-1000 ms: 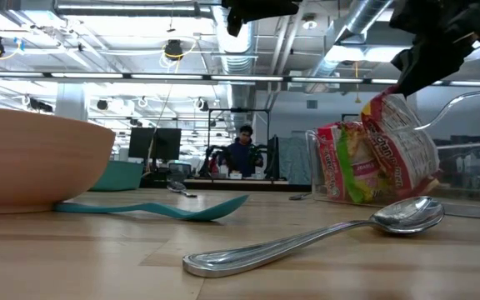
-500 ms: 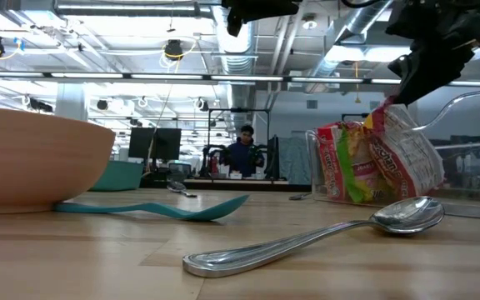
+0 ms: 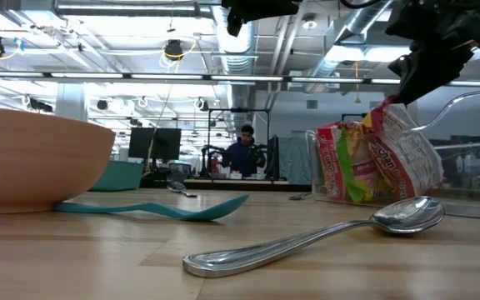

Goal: Pick & Place Food Item
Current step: Put the red noodle pack into the transparent bin, then put the yellow noodle pack into the transparent bin

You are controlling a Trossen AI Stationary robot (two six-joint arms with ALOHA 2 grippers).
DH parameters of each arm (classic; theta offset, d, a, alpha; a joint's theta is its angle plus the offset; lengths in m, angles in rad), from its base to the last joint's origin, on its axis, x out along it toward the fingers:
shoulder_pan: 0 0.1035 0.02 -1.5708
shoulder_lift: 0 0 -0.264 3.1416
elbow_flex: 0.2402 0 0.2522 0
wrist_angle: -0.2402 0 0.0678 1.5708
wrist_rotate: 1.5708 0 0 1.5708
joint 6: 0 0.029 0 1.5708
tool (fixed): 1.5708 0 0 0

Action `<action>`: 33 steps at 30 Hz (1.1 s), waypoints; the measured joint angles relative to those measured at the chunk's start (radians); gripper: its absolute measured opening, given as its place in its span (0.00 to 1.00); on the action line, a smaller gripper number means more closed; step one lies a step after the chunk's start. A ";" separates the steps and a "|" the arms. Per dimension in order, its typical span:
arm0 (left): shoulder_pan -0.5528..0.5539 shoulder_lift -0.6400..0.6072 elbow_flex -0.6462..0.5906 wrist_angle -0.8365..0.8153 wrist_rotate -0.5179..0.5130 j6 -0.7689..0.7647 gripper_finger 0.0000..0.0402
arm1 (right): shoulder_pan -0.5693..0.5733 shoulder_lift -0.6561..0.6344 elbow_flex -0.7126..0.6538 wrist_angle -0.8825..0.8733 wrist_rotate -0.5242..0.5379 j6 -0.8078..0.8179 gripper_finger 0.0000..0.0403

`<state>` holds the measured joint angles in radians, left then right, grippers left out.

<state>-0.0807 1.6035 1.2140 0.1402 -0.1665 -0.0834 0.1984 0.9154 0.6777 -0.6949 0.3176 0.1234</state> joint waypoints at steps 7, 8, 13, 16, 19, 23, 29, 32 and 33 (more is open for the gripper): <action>0.000 0.000 0.000 0.000 0.000 0.000 0.27 | -0.029 0.000 0.000 0.005 0.002 0.000 0.04; 0.000 0.000 0.000 0.000 0.000 0.000 0.27 | -0.033 0.000 0.000 0.006 0.002 0.000 0.06; 0.000 0.000 0.000 0.000 0.000 0.000 0.27 | -0.046 0.000 0.000 0.014 0.003 -0.001 0.16; 0.000 0.000 0.000 0.000 0.000 0.000 0.27 | -0.045 0.000 0.000 0.015 0.003 -0.014 0.19; 0.000 0.000 0.000 0.000 0.000 0.000 0.27 | -0.045 -0.005 0.000 0.016 0.002 -0.027 0.20; 0.000 0.000 0.000 0.000 0.000 0.000 0.27 | -0.045 -0.013 0.000 0.014 0.001 -0.035 0.20; 0.000 0.000 0.000 0.003 0.000 0.000 0.27 | -0.045 -0.054 0.003 0.007 0.001 -0.046 0.20; 0.000 0.000 0.000 0.004 0.000 0.000 0.27 | -0.045 -0.077 0.021 -0.018 0.001 -0.045 0.20; 0.000 0.000 0.000 0.004 0.000 0.000 0.27 | -0.045 -0.084 0.028 -0.018 0.001 -0.045 0.20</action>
<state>-0.0809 1.6035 1.2140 0.1442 -0.1665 -0.0837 0.1532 0.8314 0.7058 -0.7126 0.3187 0.0780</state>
